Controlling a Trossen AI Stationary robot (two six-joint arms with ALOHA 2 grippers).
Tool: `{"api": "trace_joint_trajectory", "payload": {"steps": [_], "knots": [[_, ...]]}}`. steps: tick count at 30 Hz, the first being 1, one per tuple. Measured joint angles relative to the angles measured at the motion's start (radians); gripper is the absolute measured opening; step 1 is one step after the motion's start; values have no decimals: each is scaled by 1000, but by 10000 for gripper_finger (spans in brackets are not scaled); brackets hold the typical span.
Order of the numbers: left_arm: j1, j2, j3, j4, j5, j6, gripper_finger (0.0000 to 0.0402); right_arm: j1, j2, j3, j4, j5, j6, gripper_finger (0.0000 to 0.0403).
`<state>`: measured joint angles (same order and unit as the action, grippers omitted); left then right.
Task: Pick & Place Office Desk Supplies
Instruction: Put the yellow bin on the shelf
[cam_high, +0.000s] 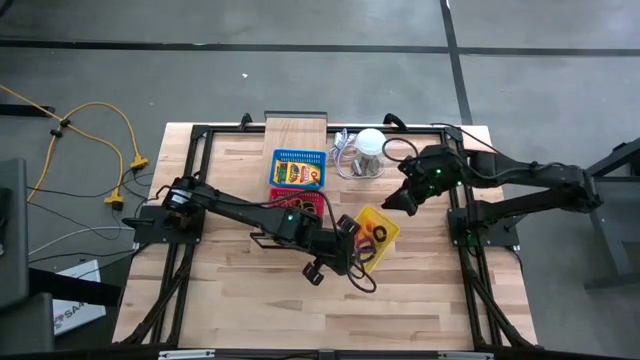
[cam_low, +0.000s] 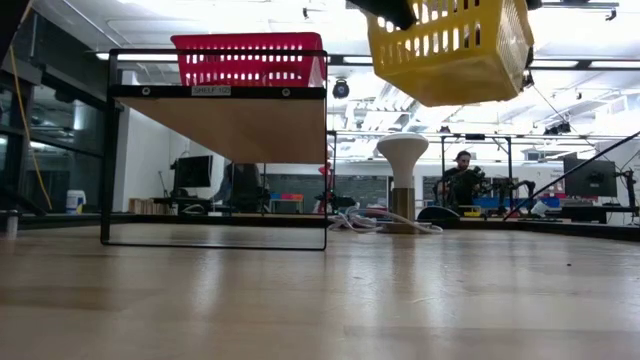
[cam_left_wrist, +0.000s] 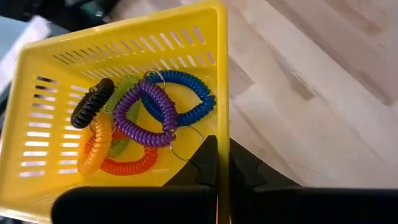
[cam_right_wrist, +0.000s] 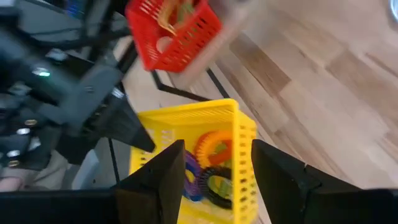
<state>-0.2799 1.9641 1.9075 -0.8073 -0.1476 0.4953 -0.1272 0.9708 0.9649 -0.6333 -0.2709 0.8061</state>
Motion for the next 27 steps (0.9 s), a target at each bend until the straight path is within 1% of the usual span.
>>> {"api": "trace_joint_trajectory", "payload": {"steps": [4, 10, 16, 21, 27], "knots": [[15, -17, 0, 27, -49, -9, 1, 0, -55, 0, 42, 3, -25, 171], [67, -54, 17, 50, -81, -106, 1, 0, -153, 0, 75, 17, -25, 162], [143, -77, 63, 44, -223, -168, 1, 0, -235, 0, 131, 36, -25, 151], [259, -81, 153, 4, -249, -270, 1, 1, -274, 0, 174, 35, -43, 149], [454, -83, 266, -63, -240, -439, 1, 1, -304, 0, 300, 35, -67, 150]]}}
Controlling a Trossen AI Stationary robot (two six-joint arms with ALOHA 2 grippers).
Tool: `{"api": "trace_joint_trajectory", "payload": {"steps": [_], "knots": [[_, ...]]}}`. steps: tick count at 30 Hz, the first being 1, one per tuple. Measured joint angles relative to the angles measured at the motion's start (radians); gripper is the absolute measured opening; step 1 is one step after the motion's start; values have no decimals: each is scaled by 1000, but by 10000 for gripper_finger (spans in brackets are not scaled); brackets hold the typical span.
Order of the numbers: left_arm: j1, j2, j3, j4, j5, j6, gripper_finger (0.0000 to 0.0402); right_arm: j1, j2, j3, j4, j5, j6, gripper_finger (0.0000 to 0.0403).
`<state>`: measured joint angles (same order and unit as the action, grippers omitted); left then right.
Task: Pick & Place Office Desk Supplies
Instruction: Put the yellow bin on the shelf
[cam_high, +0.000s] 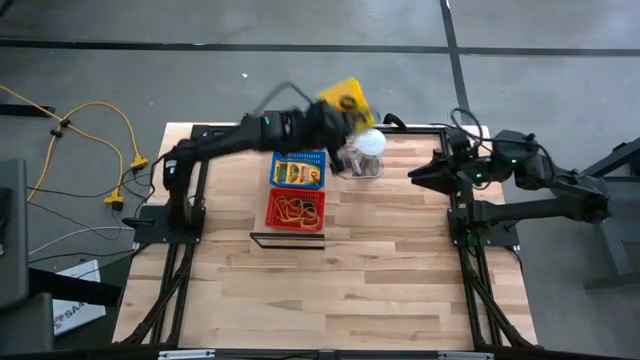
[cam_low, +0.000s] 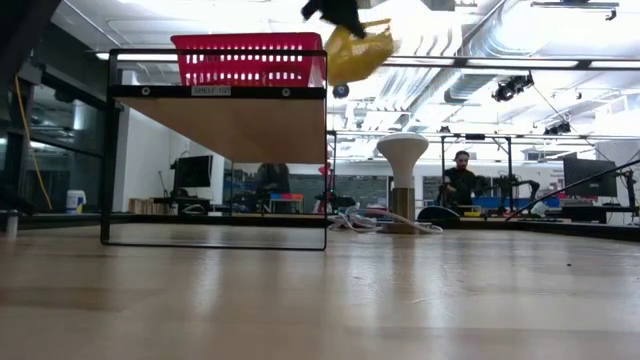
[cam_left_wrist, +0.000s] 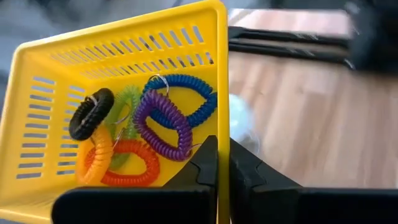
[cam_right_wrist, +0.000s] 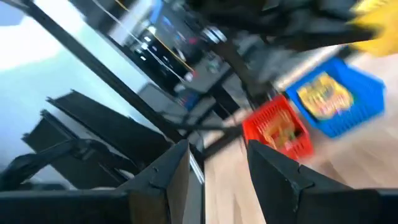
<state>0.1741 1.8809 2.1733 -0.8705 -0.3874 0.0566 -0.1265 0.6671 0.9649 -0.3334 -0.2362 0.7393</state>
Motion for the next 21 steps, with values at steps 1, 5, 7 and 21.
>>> {"api": "trace_joint_trajectory", "payload": {"steps": [1, 5, 7, 21], "knots": [[38, 0, 18, -18, 20, -43, 1, 0, -4, 0, 25, -1, -18, 150], [181, 0, 64, -114, 151, -240, 1, 0, -28, 0, 129, -2, -130, 150], [239, 0, 68, -148, 182, -334, 1, 0, -39, 0, 166, -2, -193, 150], [268, -5, 71, -204, 141, -592, 1, 0, -60, 0, 105, -2, -352, 150]]}}
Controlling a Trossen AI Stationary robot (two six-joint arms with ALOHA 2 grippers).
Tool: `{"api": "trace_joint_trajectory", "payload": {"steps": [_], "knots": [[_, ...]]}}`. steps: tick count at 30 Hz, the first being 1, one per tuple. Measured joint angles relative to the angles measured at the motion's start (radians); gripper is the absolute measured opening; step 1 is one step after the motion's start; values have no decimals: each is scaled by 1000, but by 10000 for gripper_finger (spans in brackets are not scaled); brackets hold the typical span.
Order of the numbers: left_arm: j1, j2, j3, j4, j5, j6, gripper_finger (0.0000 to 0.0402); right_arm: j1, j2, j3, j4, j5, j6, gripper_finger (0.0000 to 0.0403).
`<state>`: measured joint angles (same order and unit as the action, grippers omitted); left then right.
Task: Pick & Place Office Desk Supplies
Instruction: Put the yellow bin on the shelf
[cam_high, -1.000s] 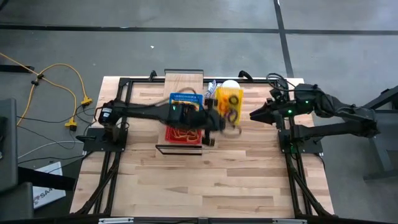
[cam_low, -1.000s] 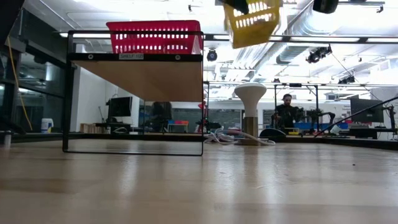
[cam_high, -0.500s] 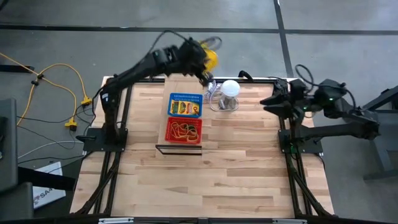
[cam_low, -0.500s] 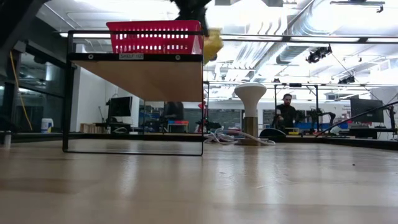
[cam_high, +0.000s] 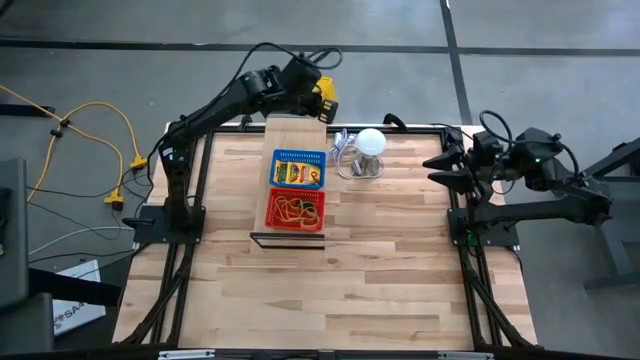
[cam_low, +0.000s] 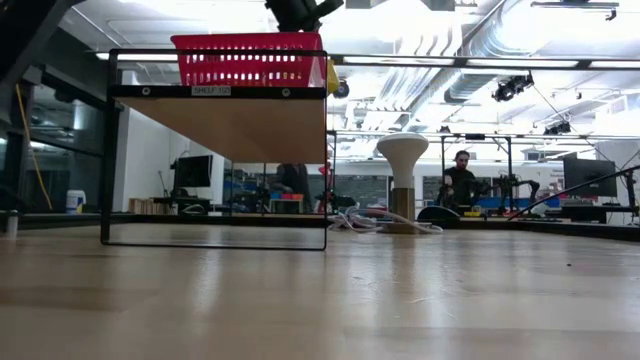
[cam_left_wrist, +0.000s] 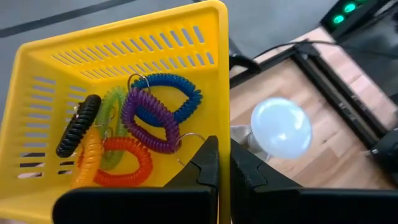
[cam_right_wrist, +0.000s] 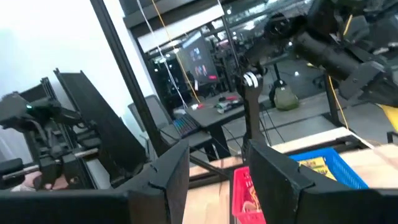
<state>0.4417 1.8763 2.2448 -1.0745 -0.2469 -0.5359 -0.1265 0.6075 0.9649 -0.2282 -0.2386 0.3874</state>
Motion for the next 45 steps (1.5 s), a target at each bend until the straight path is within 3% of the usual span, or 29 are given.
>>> {"api": "trace_joint_trajectory", "payload": {"steps": [5, 15, 19, 32, 45], "knots": [[-40, 0, 0, -65, -67, -73, 1, 0, 0, 0, -2, 0, 0, 150], [-52, 11, 0, -141, -73, -217, 1, 0, 0, 0, -2, -66, 6, 150], [-69, 37, -1, -156, -70, -236, 1, 0, 0, 0, -2, -109, 8, 150], [-84, 55, -1, -266, -128, -348, 1, 0, 0, 0, -8, -113, 8, 150], [-84, 149, -2, -237, -122, -370, 1, 0, 0, 0, -25, -120, 8, 150]]}}
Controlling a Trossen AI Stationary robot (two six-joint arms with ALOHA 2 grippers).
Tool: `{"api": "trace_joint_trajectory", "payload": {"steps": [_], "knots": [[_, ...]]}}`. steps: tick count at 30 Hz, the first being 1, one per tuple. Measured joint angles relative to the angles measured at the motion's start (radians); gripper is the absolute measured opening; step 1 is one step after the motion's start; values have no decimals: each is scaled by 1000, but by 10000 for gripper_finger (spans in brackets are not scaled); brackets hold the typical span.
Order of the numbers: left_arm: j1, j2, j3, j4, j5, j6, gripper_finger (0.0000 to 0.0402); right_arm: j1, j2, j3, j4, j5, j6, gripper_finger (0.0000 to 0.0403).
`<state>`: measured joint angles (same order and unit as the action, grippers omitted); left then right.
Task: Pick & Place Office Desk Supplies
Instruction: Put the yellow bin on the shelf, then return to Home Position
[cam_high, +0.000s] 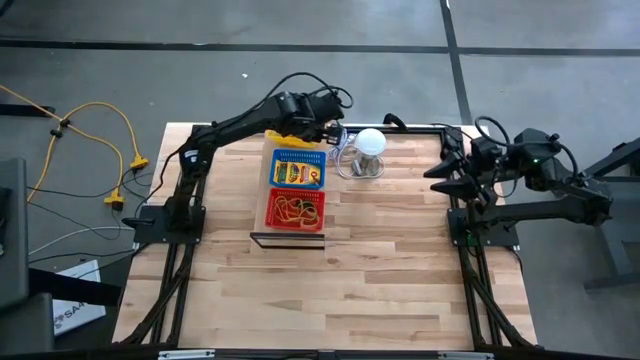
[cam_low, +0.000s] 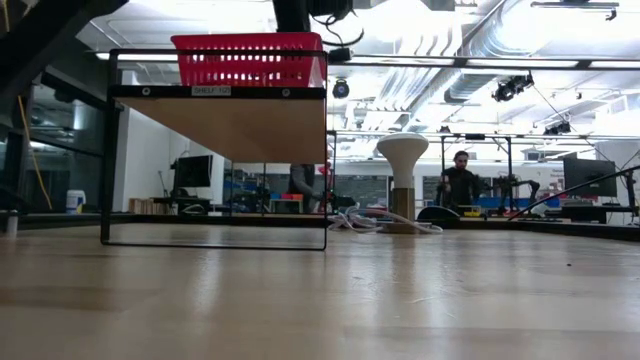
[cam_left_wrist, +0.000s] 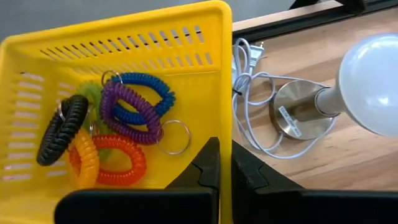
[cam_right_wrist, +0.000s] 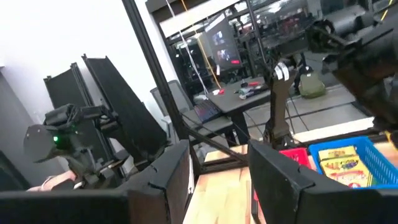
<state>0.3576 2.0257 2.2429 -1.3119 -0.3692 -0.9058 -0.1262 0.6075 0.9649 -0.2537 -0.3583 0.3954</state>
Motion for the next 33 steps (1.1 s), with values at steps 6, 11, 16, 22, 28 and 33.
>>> {"api": "trace_joint_trajectory", "payload": {"steps": [6, 11, 16, 22, 28, 33], "knots": [[0, 2, 0, 41, 32, 1, 1, 0, 0, 0, -32, -15, 0, 150], [0, 4, 0, 64, 66, 24, 22, 0, 0, 0, -35, -24, 0, 150], [15, 10, 1, 64, 124, 34, 56, 0, 0, 0, -35, -42, 0, 150], [28, 19, 0, 70, 124, 41, 77, 0, 0, 0, -35, -45, 0, 150], [27, 21, 0, 95, 124, 67, 79, 0, 0, 0, -35, -45, 0, 150], [24, 12, 0, 148, 128, 124, 79, 0, 0, 0, -35, -53, 0, 150]]}}
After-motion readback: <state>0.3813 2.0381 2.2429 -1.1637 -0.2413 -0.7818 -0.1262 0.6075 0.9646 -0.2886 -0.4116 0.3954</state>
